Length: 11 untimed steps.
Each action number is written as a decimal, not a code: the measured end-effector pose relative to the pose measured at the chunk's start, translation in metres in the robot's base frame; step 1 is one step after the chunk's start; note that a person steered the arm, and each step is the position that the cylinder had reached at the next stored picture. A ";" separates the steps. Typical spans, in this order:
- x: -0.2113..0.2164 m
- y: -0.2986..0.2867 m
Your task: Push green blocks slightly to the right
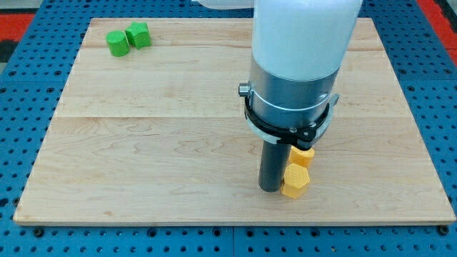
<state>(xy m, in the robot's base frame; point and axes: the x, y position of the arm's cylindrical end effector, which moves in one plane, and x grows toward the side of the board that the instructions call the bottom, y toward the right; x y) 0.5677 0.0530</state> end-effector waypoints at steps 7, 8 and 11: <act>-0.182 -0.285; -0.241 -0.341; -0.294 -0.243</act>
